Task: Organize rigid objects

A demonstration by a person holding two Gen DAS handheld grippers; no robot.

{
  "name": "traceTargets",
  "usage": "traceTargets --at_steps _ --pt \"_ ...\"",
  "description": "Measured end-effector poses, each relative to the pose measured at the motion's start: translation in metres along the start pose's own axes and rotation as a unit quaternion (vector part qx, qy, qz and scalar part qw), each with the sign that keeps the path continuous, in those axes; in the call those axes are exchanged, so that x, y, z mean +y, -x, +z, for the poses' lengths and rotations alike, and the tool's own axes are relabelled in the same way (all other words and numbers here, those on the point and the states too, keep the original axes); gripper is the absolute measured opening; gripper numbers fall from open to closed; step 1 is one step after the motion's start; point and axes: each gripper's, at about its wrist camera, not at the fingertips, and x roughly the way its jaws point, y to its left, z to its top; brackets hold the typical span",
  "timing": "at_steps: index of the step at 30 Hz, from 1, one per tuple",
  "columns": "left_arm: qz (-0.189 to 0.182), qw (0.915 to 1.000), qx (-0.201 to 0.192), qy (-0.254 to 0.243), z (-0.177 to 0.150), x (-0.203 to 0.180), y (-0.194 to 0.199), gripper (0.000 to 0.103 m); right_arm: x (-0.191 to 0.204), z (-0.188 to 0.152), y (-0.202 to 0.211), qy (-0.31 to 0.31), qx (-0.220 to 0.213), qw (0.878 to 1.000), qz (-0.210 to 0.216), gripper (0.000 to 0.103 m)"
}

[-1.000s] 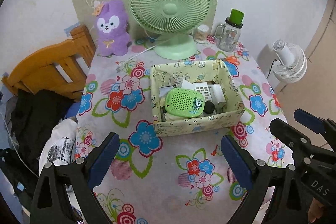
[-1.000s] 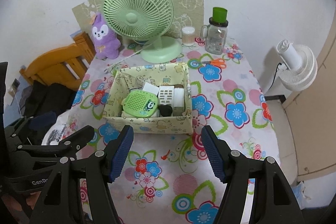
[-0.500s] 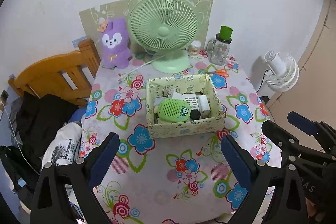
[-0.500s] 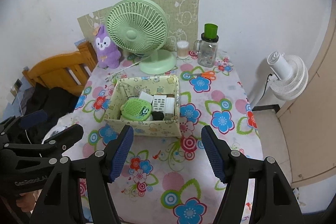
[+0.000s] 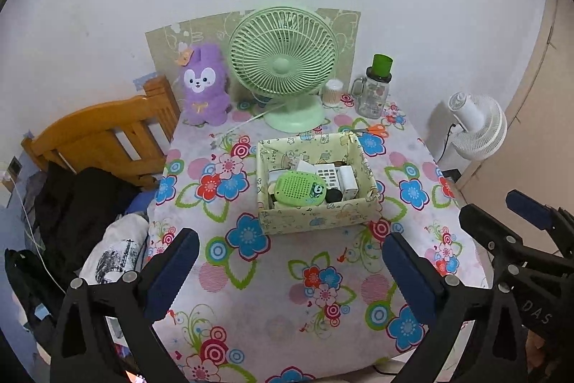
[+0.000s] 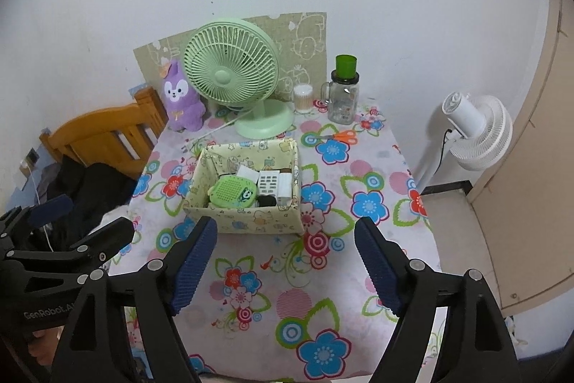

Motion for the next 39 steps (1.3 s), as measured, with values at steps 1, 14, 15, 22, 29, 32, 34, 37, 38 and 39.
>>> traceTargets --at_steps 1,14,15,22,29,32,34,37,38,39 --pt "-0.002 1.0000 0.001 0.001 -0.001 0.000 0.000 0.103 0.000 -0.001 0.001 0.001 -0.001 1.000 -0.001 0.082" --pt "-0.003 0.9998 0.006 0.020 -0.011 0.004 0.002 0.103 0.002 -0.006 0.009 0.002 -0.009 1.000 -0.001 0.087" --pt "-0.002 0.9998 0.006 0.021 -0.012 0.004 0.002 0.103 0.002 -0.006 0.009 0.002 -0.009 1.000 -0.001 0.087" --pt "-0.004 0.9997 0.007 0.021 -0.012 0.003 0.003 0.103 0.001 -0.006 0.009 0.002 -0.008 1.000 0.001 0.088" --pt "0.001 0.9998 0.003 0.021 -0.013 0.000 0.006 0.103 0.001 -0.006 0.009 0.002 -0.009 1.000 -0.001 0.092" --pt "-0.002 0.9997 0.004 0.022 -0.013 0.000 0.006 0.103 0.000 -0.005 0.009 -0.001 -0.009 1.000 0.000 0.093" --pt "-0.001 0.9998 0.004 0.022 -0.012 -0.001 0.006 0.103 -0.002 -0.004 0.009 -0.004 -0.008 1.000 0.001 0.094" --pt "0.000 0.9998 0.003 0.021 -0.012 -0.001 0.007 0.103 -0.003 -0.003 0.007 -0.004 -0.006 1.000 0.002 0.094" --pt "0.000 0.9998 0.003 0.021 -0.011 -0.002 0.007 0.103 -0.004 -0.004 0.007 -0.003 -0.007 1.000 0.001 0.094" --pt "0.001 0.9998 0.003 0.021 -0.011 -0.002 0.007 0.103 -0.004 -0.004 0.007 -0.003 -0.008 1.000 0.001 0.094"
